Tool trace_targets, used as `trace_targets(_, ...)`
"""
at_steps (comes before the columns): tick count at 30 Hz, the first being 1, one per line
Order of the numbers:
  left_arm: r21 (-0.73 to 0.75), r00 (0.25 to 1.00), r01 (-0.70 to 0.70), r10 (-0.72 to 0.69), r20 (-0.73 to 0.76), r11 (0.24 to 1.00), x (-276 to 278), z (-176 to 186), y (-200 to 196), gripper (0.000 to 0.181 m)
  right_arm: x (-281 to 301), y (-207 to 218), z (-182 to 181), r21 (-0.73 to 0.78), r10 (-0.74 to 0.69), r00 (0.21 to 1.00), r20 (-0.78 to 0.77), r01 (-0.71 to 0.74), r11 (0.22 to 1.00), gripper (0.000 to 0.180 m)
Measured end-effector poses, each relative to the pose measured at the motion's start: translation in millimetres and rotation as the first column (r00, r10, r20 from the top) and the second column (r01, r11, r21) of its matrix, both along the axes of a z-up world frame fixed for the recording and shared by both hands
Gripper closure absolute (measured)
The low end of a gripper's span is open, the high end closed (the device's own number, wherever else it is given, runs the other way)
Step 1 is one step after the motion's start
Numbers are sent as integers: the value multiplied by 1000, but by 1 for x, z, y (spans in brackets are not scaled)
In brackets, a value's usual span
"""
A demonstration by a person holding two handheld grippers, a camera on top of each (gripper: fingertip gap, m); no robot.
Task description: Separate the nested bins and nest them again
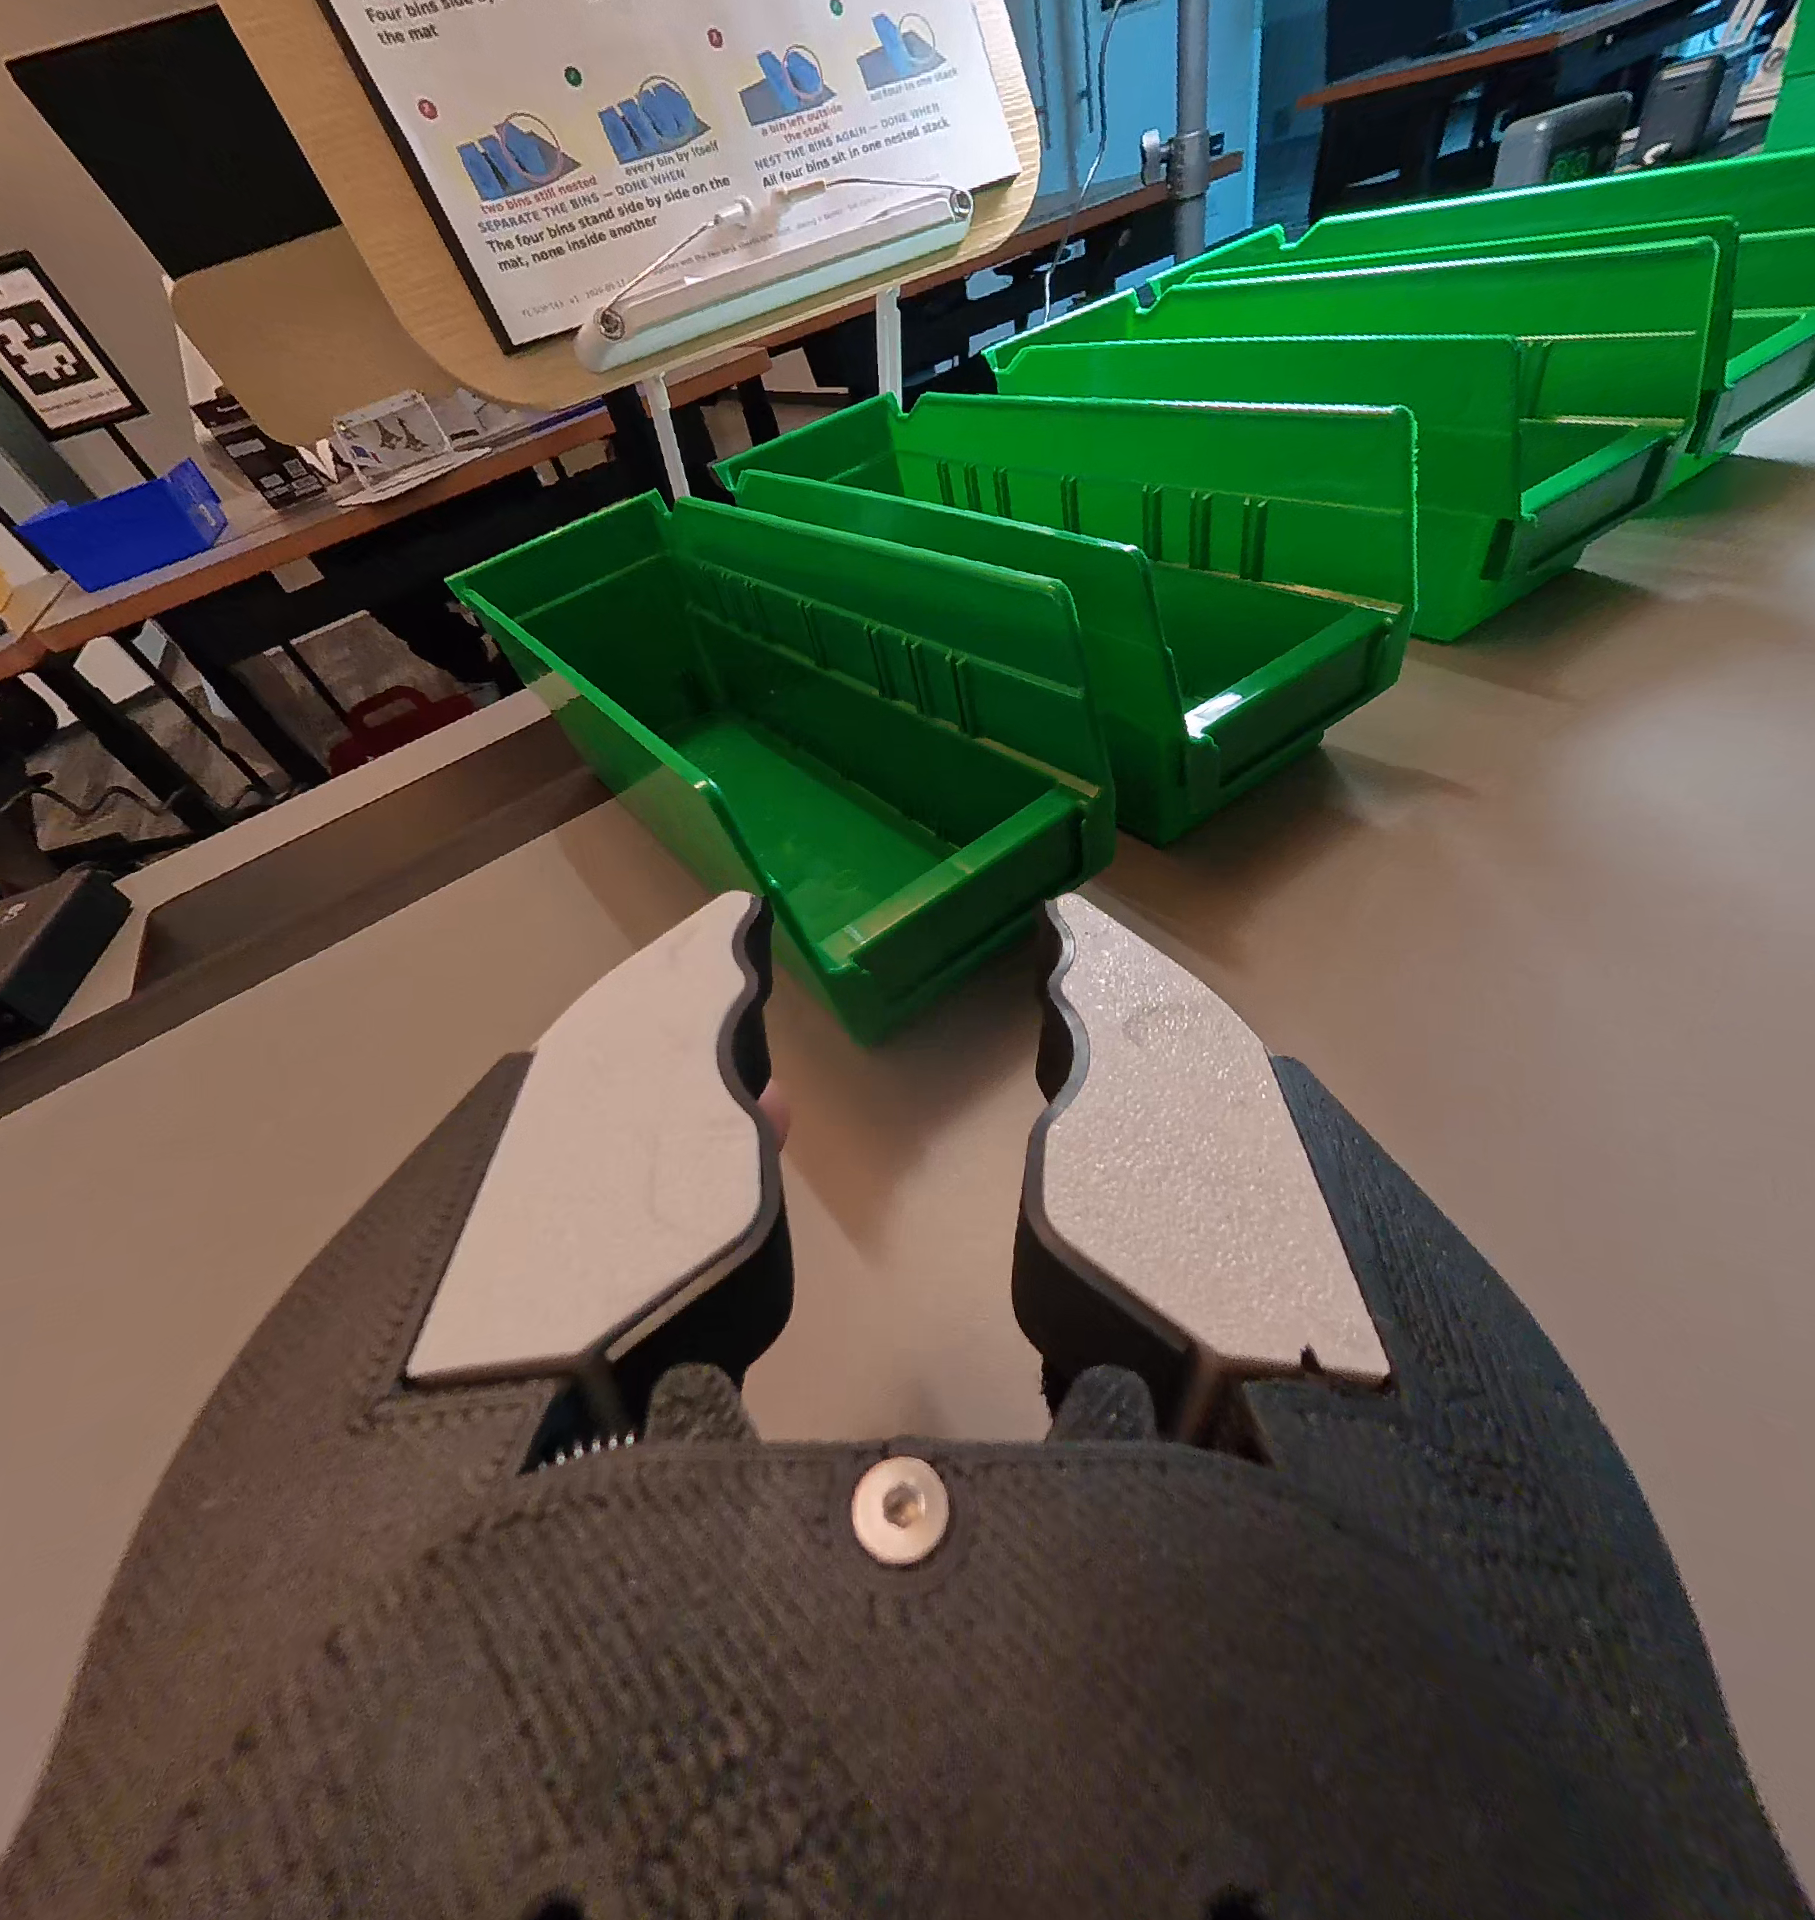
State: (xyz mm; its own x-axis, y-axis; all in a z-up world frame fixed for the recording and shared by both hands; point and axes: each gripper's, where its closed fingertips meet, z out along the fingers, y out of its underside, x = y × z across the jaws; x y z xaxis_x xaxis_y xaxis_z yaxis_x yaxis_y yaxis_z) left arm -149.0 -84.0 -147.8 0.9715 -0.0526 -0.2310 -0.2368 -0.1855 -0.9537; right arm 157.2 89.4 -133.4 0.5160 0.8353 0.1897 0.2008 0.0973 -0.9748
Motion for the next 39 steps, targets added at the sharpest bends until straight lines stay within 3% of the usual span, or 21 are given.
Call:
trace_targets(20,-33,999,19,-20,-38,999,7,-6,1,133,-5,-5,-5,26,17,999,43,-18,999,134)
trace_targets(28,-180,969,60,-101,-227,982,27,-36,5,134,-8,-9,-8,30,34,998,61,-36,999,136)
trace_targets(31,-230,917,40,-127,-378,972,27,-40,16,132,-10,-9,-11,34,33,996,77,-36,999,137)
trace_targets(35,-272,780,-21,-154,-607,962,20,-32,39,133,-12,-7,-18,26,30,994,106,-33,999,137)
trace_targets(39,-404,680,-53,-263,-684,913,21,-34,59,133,-10,-6,-16,28,26,995,100,-29,999,138)
